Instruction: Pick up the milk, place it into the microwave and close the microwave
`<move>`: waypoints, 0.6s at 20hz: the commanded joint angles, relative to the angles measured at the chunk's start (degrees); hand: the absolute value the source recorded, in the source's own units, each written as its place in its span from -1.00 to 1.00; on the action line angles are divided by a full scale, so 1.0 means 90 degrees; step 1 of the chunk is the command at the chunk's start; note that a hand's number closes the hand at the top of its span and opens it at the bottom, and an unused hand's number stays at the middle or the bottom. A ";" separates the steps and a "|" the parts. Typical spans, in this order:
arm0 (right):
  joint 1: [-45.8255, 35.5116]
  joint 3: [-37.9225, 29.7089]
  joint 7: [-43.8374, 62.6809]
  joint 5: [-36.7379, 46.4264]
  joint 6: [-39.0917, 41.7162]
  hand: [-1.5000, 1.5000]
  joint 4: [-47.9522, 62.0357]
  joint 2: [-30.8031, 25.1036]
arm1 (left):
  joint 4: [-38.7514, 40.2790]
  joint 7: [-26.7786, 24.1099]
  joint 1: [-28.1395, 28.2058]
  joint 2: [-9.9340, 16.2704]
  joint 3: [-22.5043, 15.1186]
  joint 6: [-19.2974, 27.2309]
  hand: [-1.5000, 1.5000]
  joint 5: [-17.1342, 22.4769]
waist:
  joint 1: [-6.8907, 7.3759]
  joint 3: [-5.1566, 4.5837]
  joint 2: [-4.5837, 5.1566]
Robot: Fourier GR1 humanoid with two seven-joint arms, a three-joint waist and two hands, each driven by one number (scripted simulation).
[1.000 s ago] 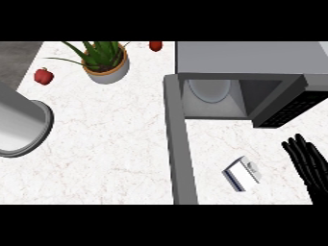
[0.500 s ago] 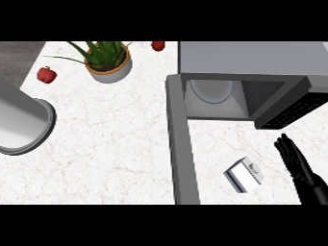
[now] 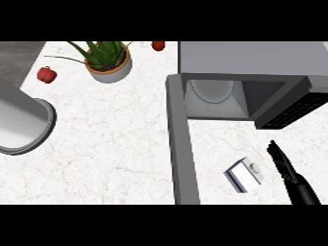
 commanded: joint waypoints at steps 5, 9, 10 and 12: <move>-0.1004 -0.0138 -0.1322 0.0612 -0.0496 -1.00 0.2333 -0.0192 | -0.0943 -0.0006 0.0442 -0.0198 -0.0007 -0.0151 -1.00 0.0829 | 0.0016 0.0006 0.0014; -0.1554 -0.0314 -0.2037 0.0648 -0.0660 -1.00 0.3596 -0.0161 | -0.0800 -0.0106 0.0661 -0.0012 0.0254 -0.0461 -1.00 0.1221 | 0.0112 0.0017 0.0023; -0.1662 -0.0366 -0.2101 0.0576 -0.0522 -1.00 0.3699 -0.0244 | -0.0669 0.0150 0.0434 0.0263 0.0472 -0.0203 -1.00 0.1533 | 0.0001 0.0009 0.0028; -0.1941 -0.0380 -0.2217 0.0623 -0.0475 -1.00 0.4055 -0.0319 | -0.0856 0.0316 0.0425 0.0072 0.0213 -0.0018 -1.00 0.1356 | -0.0020 0.0011 0.0036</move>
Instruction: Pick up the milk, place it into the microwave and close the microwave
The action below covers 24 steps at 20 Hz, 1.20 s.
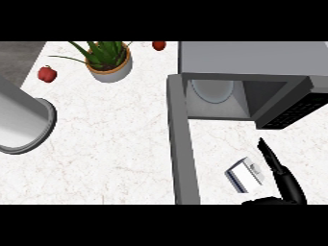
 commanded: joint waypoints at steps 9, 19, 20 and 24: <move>-0.1173 -0.0275 -0.0875 -0.0224 0.0367 1.00 0.1926 0.0098 | -0.0926 -0.0121 0.0703 -0.0203 0.0080 -0.0347 -1.00 0.1134 | 0.0063 0.0005 -0.0001; -0.1603 0.0018 -0.1593 0.0052 0.0064 1.00 0.2602 0.0351 | -0.0479 -0.0202 0.0259 0.0001 0.0130 -0.0177 -1.00 0.1002 | -0.0008 0.0008 0.0038; -0.1485 -0.0037 -0.1603 -0.0128 0.0414 1.00 0.2474 0.0364 | -0.0715 -0.0144 0.0738 0.0117 0.0254 -0.0415 -1.00 0.1369 | 0.0036 0.0008 0.0008; -0.1951 -0.0376 -0.1372 -0.0435 0.0039 1.00 0.2641 0.0440 | -0.0695 -0.0148 0.0592 0.0114 0.0179 -0.0337 -1.00 0.1232 | 0.0021 0.0009 0.0029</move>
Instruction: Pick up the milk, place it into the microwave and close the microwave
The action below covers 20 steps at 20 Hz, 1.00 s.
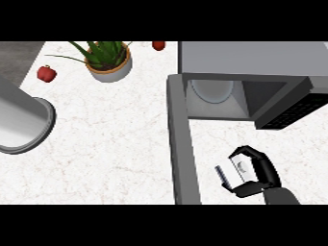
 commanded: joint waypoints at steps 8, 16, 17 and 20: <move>-0.0942 -0.0590 -0.0115 -0.0531 -0.0152 1.00 0.0327 0.0060 | -0.0640 0.0233 0.0085 0.0162 0.0229 0.0208 -1.00 0.1068 | -0.0066 0.0036 0.0011; -0.1834 -0.0658 0.0215 -0.0423 -0.0899 1.00 0.0527 0.0170 | -0.0861 0.0422 0.0261 0.0107 0.0151 0.0211 -1.00 0.1118 | -0.0021 0.0041 0.0043; -0.2079 -0.0717 0.0490 -0.0491 -0.0825 1.00 0.0449 0.0045 | -0.0808 0.0357 0.0433 0.0107 0.0267 0.0048 -1.00 0.1216 | -0.0008 0.0038 0.0025; -0.2344 -0.0776 0.0508 -0.0478 -0.0842 1.00 0.0756 -0.0061 | -0.0663 0.0247 0.0327 0.0015 0.0282 -0.0050 -1.00 0.1070 | 0.0037 0.0038 0.0041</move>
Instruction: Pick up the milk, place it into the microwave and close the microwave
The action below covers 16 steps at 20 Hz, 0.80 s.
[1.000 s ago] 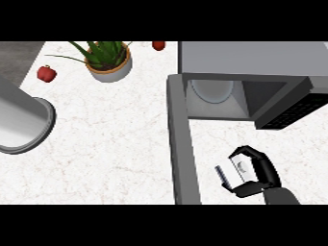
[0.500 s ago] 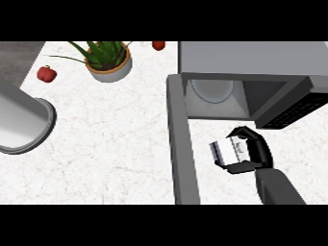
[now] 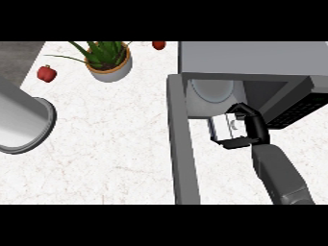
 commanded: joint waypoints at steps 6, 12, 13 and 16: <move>-0.1357 -0.0124 0.0829 0.0072 -0.0368 1.00 0.0622 -0.0350 | -0.0523 0.0255 -0.0307 0.0191 0.0040 0.0186 -1.00 0.0528 | 0.0123 0.0006 0.0068; -0.1922 -0.0174 0.1240 0.0132 -0.0418 1.00 0.0986 -0.0636 | -0.0392 0.0337 -0.0526 0.0207 -0.0199 0.0172 -1.00 0.0397 | 0.0235 0.0010 0.0127; -0.1985 -0.0169 0.1296 0.0155 -0.0303 1.00 0.1025 -0.0828 | -0.0071 0.0221 -0.0625 0.0403 0.0028 0.0019 -1.00 0.0497 | 0.0261 0.0008 0.0134; -0.2192 -0.0188 0.1389 0.0207 -0.0720 1.00 0.1065 -0.0900 | -0.0020 0.0174 -0.0934 0.0362 -0.0148 0.0094 -1.00 0.0260 | 0.0378 0.0014 0.0222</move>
